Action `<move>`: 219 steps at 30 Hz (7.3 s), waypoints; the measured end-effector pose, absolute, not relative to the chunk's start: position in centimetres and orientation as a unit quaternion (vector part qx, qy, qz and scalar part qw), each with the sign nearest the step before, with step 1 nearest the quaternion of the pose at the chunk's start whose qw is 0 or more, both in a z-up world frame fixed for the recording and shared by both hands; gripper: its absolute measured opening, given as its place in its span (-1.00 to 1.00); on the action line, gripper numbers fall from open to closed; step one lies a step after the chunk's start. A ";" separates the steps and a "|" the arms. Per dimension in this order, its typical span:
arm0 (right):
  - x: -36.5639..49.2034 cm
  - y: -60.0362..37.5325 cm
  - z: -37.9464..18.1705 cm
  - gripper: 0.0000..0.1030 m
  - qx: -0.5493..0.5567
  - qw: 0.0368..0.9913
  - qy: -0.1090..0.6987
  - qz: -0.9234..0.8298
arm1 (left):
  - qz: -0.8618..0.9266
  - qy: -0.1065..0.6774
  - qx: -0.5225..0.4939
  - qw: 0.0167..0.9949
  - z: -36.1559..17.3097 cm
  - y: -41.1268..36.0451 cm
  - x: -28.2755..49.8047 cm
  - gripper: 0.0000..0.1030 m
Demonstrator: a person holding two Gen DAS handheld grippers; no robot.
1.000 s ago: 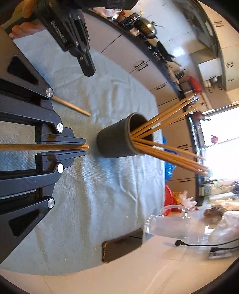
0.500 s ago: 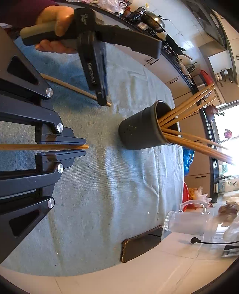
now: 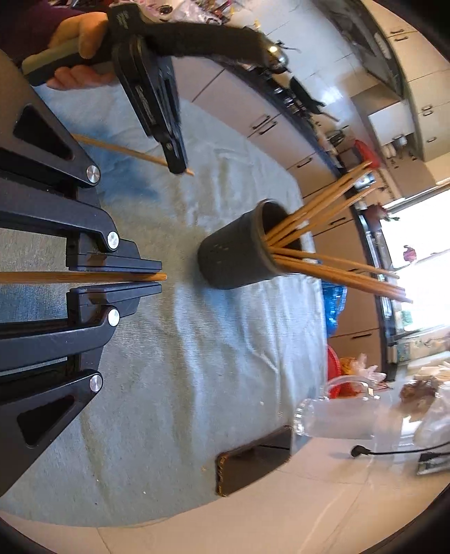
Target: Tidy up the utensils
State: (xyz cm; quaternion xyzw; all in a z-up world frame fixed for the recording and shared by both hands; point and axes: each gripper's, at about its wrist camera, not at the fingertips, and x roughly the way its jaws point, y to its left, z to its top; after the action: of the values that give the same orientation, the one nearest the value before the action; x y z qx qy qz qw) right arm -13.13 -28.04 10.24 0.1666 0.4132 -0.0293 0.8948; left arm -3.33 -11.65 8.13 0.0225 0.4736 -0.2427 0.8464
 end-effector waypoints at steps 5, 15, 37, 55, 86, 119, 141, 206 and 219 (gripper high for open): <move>-14.6 -27.8 13.0 -0.88 0.165 0.914 0.370 -0.037 | -0.254 0.427 0.007 0.868 12.2 -11.1 -6.3 -0.90; -18.5 -25.9 17.5 -0.88 0.130 0.941 0.309 -0.046 | -0.262 0.341 0.029 0.902 17.3 -11.5 -11.4 -0.90; -22.1 -24.4 20.7 -0.88 0.122 0.955 0.266 -0.040 | -0.282 0.283 0.052 0.915 20.8 -11.9 -16.2 -0.90; -21.2 -24.6 22.0 -0.88 0.115 0.960 0.253 -0.039 | -0.287 0.273 0.061 0.916 22.3 -12.5 -15.8 -0.90; -17.0 -24.0 24.8 -0.88 0.085 0.962 0.257 -0.019 | -0.283 0.275 0.091 0.914 24.8 -12.1 -11.9 -0.90; -5.7 -27.8 31.5 -0.88 0.076 0.975 0.198 -0.061 | -0.287 0.229 -0.001 0.930 32.6 -14.9 0.5 -0.90; -4.2 -29.1 24.5 -0.88 0.116 0.963 0.236 -0.066 | -0.287 0.259 -0.011 0.922 25.6 -15.3 1.6 -0.90; -5.1 -30.9 21.6 -0.26 0.140 0.951 0.264 -0.080 | -0.256 0.320 -0.021 0.912 20.6 -13.7 -0.3 -0.71; -7.1 -30.4 23.4 0.00 0.135 0.957 0.241 -0.088 | -0.248 0.305 -0.024 0.919 21.7 -12.1 -3.1 -0.02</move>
State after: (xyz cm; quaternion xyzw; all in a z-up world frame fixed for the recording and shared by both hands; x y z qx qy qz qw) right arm -7.11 -30.38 23.38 0.1349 0.2407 -0.0883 0.9571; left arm -3.06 -12.15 21.74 -0.0240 0.3049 -0.2476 0.9193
